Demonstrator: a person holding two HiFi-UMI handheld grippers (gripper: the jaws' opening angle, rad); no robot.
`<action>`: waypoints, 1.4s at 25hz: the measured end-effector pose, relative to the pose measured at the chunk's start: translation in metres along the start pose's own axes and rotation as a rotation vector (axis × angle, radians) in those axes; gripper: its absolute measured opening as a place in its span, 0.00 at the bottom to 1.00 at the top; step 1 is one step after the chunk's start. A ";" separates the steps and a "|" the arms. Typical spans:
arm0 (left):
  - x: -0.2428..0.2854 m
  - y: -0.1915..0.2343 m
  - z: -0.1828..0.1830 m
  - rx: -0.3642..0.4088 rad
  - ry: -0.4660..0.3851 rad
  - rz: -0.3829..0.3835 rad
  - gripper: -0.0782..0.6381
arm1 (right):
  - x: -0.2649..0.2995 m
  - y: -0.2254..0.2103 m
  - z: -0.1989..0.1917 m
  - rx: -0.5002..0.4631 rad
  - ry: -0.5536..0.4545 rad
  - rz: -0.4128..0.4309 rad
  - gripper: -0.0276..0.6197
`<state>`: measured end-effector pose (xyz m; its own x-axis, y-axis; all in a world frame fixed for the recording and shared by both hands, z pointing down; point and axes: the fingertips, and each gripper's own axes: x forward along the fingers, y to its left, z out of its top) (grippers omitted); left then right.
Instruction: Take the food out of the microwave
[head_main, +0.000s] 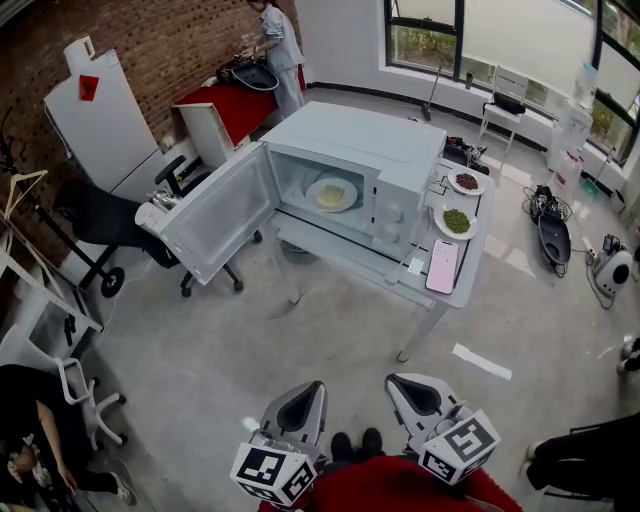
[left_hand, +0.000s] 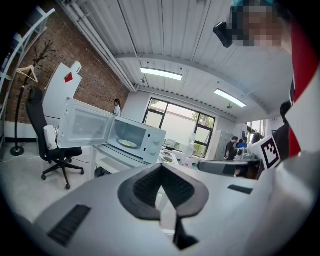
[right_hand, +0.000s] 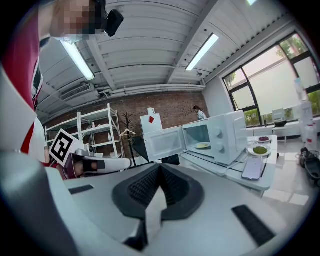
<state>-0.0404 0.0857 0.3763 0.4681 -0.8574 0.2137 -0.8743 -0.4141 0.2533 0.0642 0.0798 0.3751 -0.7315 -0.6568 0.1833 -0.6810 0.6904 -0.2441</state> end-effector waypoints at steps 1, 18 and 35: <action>0.001 0.000 0.000 -0.002 0.002 0.002 0.12 | 0.000 -0.001 -0.001 0.006 0.003 0.001 0.06; 0.022 -0.006 0.004 -0.040 -0.013 0.066 0.12 | -0.014 -0.036 -0.003 0.024 0.023 0.005 0.06; 0.070 0.037 0.025 -0.077 0.002 0.083 0.12 | 0.029 -0.054 0.015 0.041 0.008 0.030 0.06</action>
<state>-0.0434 0.0030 0.3769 0.3950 -0.8872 0.2384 -0.8975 -0.3173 0.3063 0.0799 0.0188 0.3794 -0.7519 -0.6335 0.1824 -0.6569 0.6966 -0.2885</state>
